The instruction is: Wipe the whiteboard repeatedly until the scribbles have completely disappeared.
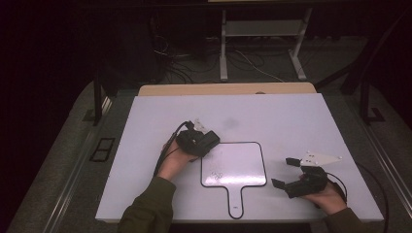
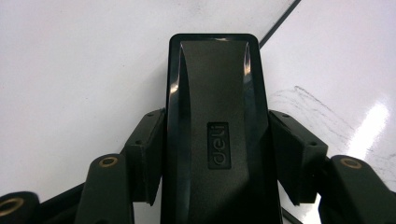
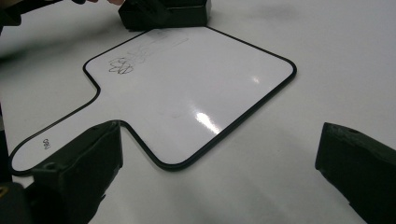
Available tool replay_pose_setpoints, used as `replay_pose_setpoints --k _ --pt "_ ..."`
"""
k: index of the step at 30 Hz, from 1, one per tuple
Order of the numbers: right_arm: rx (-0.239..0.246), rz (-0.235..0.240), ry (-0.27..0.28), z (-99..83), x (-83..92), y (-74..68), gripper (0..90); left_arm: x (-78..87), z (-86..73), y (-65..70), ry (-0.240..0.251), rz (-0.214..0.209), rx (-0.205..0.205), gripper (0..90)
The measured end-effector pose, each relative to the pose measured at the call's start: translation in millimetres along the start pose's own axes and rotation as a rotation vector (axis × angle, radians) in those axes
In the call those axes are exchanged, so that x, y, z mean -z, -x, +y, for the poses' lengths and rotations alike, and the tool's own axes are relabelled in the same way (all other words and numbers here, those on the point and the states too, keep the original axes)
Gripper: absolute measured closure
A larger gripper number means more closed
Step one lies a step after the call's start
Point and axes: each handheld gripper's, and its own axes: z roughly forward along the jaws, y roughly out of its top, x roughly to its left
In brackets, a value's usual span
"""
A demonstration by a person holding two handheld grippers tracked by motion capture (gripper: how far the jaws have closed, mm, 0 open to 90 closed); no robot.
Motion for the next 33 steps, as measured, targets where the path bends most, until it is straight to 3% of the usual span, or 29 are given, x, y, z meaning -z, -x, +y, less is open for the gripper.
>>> replay_pose_setpoints --k 7,11,13,16,21,23,25,29,33 --pt "-0.003 0.004 0.001 -0.1 0.6 -0.3 0.0 5.2 -4.0 10.7 -0.015 -0.048 -0.023 39.7" --pt "-0.002 0.002 0.0 0.0 0.6 0.1 0.0 4.6 -5.0 8.2 -0.005 -0.032 -0.006 39.7" --pt "-0.002 0.002 0.001 -0.1 0.7 0.0 0.0 3.3 -3.6 2.7 -0.008 0.001 -0.004 39.8" --pt "-0.002 0.002 0.0 -0.1 0.8 0.3 0.0 2.7 -3.0 1.1 -0.013 0.002 0.002 39.7" --pt "-0.001 0.003 0.0 -0.1 0.3 0.8 0.0 5.3 -3.4 10.9 -0.022 -0.036 -0.034 39.7" --pt "-0.003 0.002 0.0 0.0 0.6 0.4 0.0 6.7 -4.6 16.7 -0.025 -0.056 -0.027 39.7" --pt "-0.002 0.003 0.002 -0.1 0.8 0.1 0.0 6.3 -4.3 14.9 -0.022 -0.055 -0.029 39.7" --pt "-0.001 0.001 0.0 -0.1 0.7 0.6 0.0 1.6 -0.4 3.8 -0.018 0.001 -0.014 39.7" --pt "-0.002 0.001 0.0 -0.2 0.6 1.0 0.0 -0.8 2.9 2.7 -0.025 -0.004 -0.027 39.7"
